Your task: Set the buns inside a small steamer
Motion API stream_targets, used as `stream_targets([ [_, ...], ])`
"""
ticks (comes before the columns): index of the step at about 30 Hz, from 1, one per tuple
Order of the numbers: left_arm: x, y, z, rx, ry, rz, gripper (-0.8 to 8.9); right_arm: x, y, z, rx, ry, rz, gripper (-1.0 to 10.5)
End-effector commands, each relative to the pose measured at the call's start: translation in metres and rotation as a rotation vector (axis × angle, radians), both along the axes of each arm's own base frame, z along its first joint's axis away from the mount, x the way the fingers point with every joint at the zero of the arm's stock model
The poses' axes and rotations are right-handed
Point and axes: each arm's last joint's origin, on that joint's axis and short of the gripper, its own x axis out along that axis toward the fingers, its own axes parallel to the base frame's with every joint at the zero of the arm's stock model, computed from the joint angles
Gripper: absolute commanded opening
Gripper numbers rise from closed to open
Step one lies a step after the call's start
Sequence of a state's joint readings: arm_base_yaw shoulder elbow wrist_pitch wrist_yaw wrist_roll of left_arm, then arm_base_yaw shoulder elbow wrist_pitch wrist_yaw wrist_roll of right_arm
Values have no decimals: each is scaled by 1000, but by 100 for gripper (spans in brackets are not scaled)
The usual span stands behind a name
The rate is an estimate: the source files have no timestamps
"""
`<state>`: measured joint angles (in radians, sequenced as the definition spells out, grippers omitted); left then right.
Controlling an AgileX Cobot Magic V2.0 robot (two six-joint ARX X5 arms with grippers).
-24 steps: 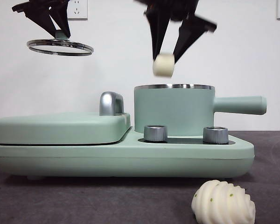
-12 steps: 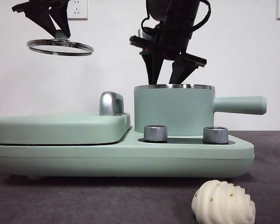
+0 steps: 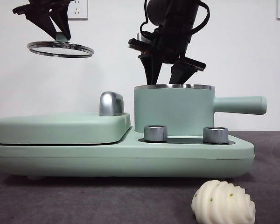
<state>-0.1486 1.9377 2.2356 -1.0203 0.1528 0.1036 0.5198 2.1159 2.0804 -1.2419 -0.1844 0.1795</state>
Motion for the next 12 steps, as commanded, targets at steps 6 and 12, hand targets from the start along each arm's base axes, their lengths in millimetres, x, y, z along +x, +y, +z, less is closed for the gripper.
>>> stream_targets([
  [6,4,-2,5,-14,-39,0,54,5,5,-7,-6,11,13,290],
  [12,4,-2,5,-14,-39,0,54,6,4,-3,2,-8,9,317],
])
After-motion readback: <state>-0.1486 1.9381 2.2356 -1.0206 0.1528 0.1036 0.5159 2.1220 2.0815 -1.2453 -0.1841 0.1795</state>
